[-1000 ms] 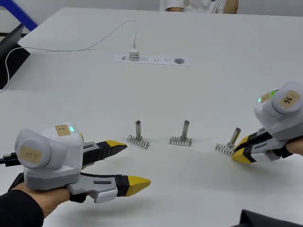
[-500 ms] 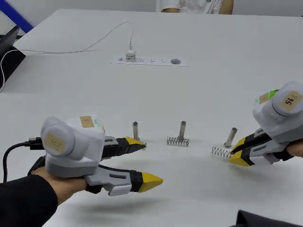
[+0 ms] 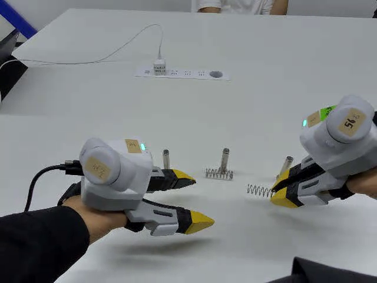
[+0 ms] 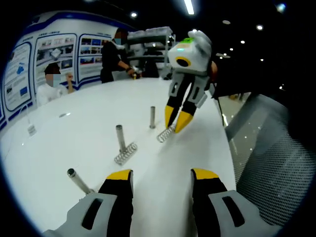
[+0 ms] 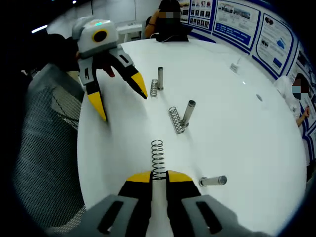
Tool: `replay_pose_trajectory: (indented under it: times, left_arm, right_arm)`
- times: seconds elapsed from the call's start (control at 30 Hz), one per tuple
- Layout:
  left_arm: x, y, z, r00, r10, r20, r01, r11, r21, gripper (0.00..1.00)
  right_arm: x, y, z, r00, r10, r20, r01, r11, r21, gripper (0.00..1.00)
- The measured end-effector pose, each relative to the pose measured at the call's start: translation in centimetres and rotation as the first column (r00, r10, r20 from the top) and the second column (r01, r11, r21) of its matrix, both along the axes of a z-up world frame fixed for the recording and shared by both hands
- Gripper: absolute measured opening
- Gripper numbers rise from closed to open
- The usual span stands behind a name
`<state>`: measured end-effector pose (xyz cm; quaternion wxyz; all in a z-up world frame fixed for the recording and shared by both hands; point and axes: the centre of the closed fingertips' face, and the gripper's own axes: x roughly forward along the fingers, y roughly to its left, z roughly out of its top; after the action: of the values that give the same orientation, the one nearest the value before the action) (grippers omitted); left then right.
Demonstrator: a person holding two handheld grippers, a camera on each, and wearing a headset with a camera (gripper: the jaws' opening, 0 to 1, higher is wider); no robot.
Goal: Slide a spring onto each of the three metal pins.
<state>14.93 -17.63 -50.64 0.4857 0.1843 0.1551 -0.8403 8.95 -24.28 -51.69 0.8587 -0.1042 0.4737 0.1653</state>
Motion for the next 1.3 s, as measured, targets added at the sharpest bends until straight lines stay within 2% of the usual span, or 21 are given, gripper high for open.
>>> replay_pose_trajectory:
  times: [0.6, 0.93, 1.07, 1.3]
  left_arm:
    - [-1.8, -1.0, 0.2, 0.997, -0.074, 0.033, 0.074, 0.997, -0.008, 0.39]
    - [-2.6, -0.8, 0.3, 0.991, -0.117, 0.058, 0.119, 0.993, -0.028, 0.24]
    - [-2.9, -0.7, 0.1, 0.987, -0.140, 0.080, 0.143, 0.989, -0.030, 0.16]
    - [-2.9, -0.6, 0.0, 0.984, -0.147, 0.097, 0.151, 0.988, -0.033, 0.12]
  right_arm:
    - [1.8, 4.0, 0.9, 0.988, 0.153, 0.012, -0.153, 0.988, -0.006, 0.11]
    - [2.2, 5.2, 1.0, 0.978, 0.210, 0.003, -0.210, 0.977, -0.023, 0.11]
    - [2.2, 5.5, 1.0, 0.974, 0.226, -0.002, -0.226, 0.974, -0.025, 0.11]
    - [2.0, 5.8, 1.4, 0.971, 0.240, -0.006, -0.240, 0.970, -0.030, 0.11]
